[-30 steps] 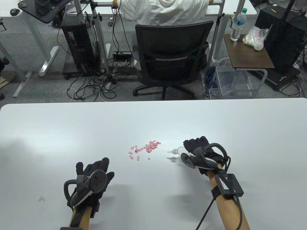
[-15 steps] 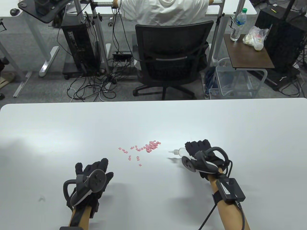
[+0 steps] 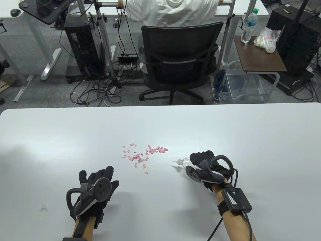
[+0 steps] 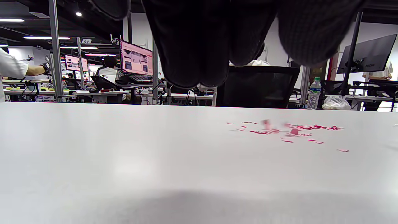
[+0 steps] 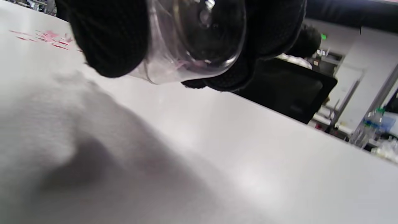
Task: Squeeze empty conical bottle to blow paper scraps with air puff
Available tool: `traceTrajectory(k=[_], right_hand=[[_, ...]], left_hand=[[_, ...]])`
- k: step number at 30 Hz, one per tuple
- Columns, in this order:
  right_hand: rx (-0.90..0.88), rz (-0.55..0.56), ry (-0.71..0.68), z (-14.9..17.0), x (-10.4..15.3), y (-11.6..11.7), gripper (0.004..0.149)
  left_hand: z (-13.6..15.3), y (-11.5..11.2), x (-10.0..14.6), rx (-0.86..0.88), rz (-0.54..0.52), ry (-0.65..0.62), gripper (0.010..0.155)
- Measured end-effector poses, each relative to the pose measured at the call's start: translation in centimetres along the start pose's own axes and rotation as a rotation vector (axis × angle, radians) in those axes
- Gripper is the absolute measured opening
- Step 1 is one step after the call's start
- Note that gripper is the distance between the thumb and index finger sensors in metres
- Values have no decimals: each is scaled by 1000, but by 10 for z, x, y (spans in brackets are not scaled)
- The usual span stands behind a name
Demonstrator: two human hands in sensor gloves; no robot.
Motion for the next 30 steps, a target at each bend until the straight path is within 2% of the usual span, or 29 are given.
traceTrajectory(k=[2,12,16,18,21,24,28,30], right_hand=[[-42,11,5,2,1,-1,71],[17,-7,158,28,6,3,72],[54,-10,142,26,7,3,67],[63,52,113,23,8,-2,60],[15,-19,123,24,7,0,65],[-6,-14,105,19,7,1,71],[46,42,58,9,7,-3,60],[26,-11,76,10,5,1,61]], left_hand=[[0,0,0,4,0,1,68],[-1,0,0,1,3,-1,68],[-1,0,0,2,3,-2,68],[-1,0,0,0,0,-1,67],[-1,0,0,2,1,-1,68],[-1,0,0,1,5,-3,68],[-2,0,0,-2,6,-6,68],[-2,0,0,-1,2,-5,68]])
Point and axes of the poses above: the tracker on the back of each hand, its own z axis roughly to the little-finger side, its own x axis roughly from the fingertips to the wrist, y = z × x, the point moved 5 cm from there along -x, roughly from the wrist to the fingertips, and after that the axes turned 15 degrees about -x, right-handed, at the moved point
